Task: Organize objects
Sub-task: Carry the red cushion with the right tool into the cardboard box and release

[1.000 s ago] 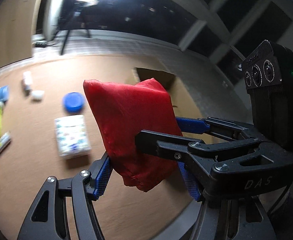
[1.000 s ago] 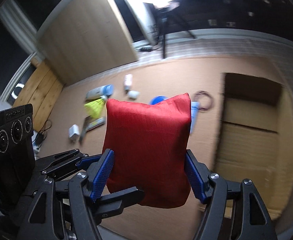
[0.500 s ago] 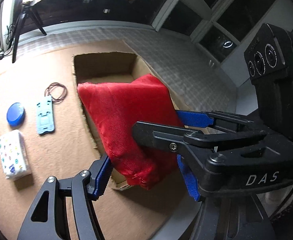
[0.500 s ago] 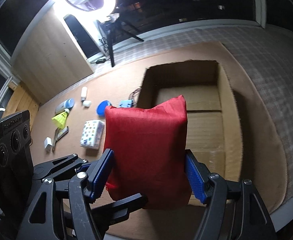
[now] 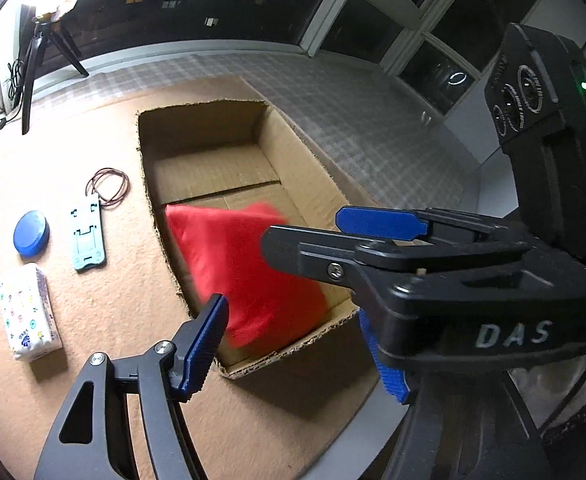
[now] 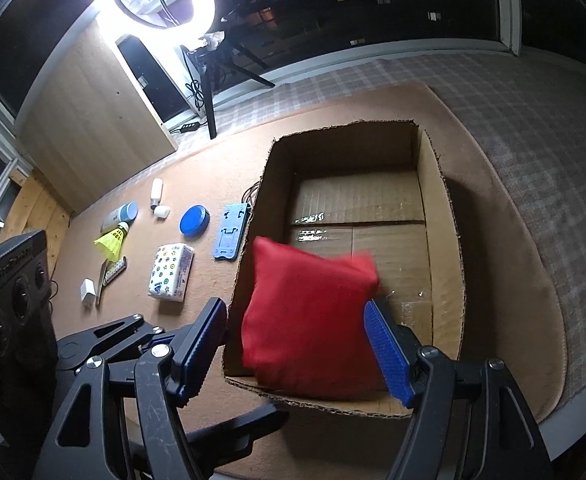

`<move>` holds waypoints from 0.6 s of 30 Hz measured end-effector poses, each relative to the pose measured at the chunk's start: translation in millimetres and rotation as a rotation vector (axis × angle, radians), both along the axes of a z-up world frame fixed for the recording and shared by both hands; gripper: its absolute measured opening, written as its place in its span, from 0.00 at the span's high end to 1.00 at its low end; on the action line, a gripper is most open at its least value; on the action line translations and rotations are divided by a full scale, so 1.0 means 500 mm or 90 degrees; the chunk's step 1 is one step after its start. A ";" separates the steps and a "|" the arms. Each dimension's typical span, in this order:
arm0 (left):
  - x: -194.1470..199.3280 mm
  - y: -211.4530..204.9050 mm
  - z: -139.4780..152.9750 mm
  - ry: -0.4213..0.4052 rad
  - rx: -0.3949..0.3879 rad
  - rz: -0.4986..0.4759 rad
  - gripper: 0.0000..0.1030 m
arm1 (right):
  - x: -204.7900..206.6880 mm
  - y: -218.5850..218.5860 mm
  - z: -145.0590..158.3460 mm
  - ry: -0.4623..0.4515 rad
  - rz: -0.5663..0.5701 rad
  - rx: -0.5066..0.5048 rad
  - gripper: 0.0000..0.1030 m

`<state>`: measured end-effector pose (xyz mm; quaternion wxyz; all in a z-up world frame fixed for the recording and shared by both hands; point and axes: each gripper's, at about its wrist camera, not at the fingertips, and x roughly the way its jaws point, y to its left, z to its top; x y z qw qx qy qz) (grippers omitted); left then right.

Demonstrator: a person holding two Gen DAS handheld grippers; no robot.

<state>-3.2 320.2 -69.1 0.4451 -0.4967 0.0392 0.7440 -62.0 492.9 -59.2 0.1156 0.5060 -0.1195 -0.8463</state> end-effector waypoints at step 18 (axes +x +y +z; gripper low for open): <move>-0.034 -0.196 0.018 0.011 -0.011 0.101 0.31 | -0.003 -0.098 0.025 0.018 0.032 -0.036 0.34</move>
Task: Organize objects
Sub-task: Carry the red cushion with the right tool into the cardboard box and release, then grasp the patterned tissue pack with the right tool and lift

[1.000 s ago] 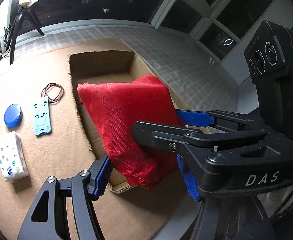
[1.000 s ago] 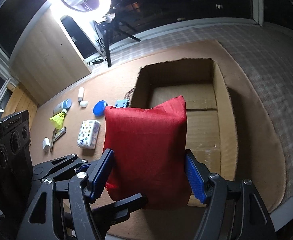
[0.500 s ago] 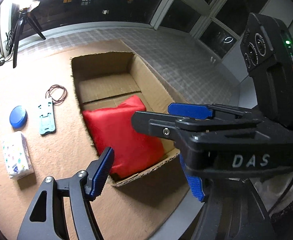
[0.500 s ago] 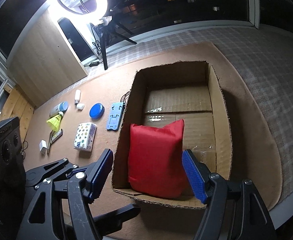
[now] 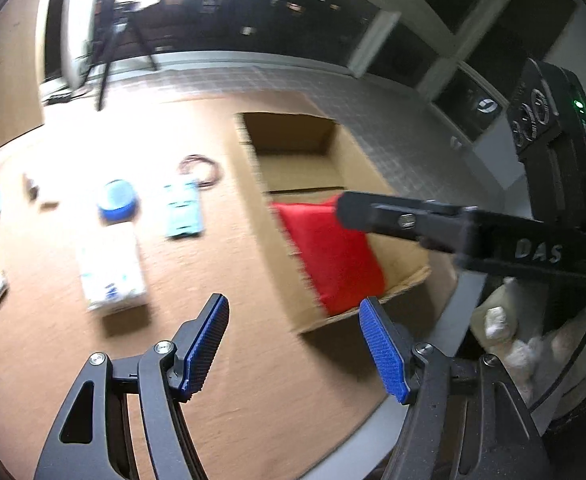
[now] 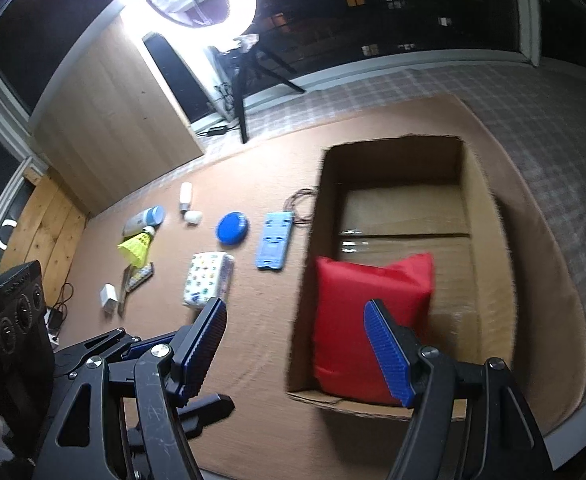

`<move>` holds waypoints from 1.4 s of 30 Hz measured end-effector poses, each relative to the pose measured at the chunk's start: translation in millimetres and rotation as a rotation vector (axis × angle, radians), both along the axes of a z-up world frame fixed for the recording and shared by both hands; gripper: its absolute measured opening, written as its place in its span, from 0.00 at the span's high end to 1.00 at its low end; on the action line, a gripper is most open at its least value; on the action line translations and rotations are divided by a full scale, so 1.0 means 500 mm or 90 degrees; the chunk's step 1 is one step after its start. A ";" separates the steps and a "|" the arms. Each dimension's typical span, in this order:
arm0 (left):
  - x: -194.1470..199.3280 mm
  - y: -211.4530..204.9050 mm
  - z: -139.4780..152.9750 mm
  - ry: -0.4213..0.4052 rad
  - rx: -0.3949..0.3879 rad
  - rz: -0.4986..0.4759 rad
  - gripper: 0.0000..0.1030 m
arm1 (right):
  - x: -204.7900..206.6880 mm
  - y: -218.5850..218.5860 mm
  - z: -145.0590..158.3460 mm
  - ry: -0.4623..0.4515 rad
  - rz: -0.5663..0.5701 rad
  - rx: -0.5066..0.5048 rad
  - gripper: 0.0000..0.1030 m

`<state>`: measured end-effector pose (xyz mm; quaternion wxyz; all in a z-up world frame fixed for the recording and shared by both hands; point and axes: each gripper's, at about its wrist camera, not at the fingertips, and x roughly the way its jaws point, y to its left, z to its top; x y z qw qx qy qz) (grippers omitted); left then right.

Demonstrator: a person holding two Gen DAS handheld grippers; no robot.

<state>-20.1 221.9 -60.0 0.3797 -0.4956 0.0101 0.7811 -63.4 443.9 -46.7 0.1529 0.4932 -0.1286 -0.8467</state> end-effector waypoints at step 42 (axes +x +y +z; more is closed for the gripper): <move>-0.206 -0.172 -0.203 -0.134 0.003 0.127 0.50 | -0.196 -0.307 -0.209 -0.195 0.136 -0.017 0.59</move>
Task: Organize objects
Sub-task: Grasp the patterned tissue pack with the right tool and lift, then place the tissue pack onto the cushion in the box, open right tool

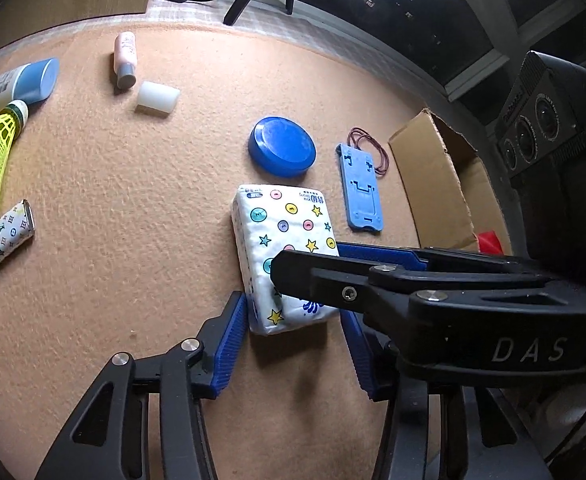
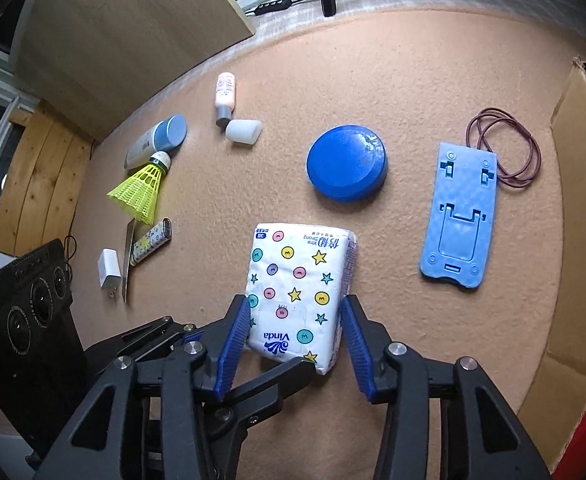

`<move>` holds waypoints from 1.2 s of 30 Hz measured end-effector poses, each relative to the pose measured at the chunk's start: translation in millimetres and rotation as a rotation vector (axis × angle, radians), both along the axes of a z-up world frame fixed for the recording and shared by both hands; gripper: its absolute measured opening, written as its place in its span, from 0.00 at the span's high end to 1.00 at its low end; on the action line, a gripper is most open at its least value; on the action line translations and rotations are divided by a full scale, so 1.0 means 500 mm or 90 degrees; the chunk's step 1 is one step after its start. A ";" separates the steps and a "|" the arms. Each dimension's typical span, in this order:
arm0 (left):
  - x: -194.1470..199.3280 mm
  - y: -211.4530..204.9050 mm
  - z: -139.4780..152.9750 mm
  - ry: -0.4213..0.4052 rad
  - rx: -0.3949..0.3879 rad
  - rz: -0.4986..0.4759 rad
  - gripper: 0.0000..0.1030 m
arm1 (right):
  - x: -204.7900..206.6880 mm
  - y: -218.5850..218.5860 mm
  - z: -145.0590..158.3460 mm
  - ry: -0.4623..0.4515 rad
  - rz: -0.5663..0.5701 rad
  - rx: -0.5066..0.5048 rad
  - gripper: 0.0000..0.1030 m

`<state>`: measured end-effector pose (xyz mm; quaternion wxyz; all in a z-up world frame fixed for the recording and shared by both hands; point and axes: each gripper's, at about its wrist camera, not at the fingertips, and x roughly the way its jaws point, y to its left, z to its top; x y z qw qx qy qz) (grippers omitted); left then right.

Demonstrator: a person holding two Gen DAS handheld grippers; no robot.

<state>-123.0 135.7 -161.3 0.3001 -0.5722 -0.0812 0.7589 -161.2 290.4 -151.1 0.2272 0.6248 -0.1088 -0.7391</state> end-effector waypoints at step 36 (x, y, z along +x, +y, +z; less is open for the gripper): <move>0.043 0.429 0.141 0.123 0.021 -0.169 0.51 | 0.023 0.388 0.151 0.142 -0.164 0.044 0.60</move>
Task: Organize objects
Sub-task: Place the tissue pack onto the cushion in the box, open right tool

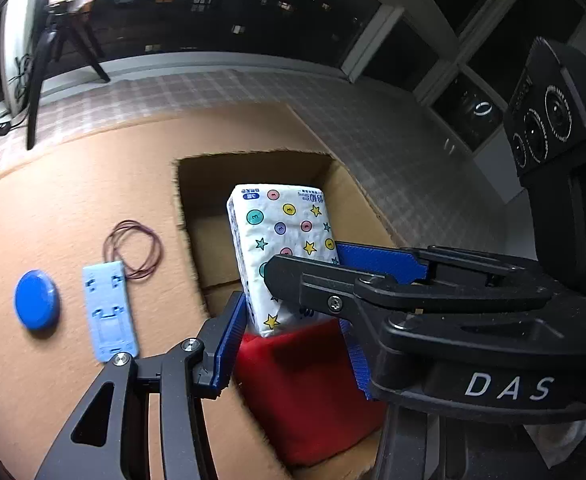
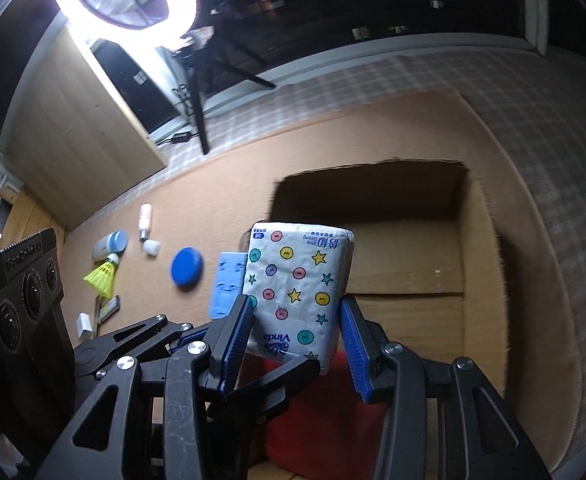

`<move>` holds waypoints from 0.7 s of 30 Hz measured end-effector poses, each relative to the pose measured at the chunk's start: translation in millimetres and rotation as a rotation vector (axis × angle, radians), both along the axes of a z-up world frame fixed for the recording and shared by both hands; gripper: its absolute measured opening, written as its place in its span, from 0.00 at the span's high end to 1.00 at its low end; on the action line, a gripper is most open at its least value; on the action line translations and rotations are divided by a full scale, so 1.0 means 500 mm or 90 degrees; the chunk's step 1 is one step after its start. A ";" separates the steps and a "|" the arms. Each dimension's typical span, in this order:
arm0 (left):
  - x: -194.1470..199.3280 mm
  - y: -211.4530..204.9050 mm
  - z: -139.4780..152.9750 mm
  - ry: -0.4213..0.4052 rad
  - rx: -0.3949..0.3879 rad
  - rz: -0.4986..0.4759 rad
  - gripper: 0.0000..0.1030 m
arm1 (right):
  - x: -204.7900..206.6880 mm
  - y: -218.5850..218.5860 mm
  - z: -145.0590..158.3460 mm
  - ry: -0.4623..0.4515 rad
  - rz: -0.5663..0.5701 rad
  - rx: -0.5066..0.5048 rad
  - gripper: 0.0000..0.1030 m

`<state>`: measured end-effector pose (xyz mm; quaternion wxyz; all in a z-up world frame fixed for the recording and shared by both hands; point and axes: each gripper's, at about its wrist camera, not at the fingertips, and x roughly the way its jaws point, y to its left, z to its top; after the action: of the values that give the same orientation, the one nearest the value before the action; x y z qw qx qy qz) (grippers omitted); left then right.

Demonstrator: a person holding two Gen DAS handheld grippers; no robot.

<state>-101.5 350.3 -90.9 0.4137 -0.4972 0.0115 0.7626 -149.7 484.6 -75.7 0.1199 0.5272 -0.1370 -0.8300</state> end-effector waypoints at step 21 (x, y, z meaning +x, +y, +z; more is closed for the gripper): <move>0.020 -0.010 0.002 0.019 -0.030 -0.010 0.34 | 0.018 0.024 0.007 0.014 -0.031 -0.001 0.51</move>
<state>-91.6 345.5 -89.7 0.4073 -0.4956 0.0394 0.7661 -140.6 496.5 -72.1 0.1018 0.5144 -0.1492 -0.8383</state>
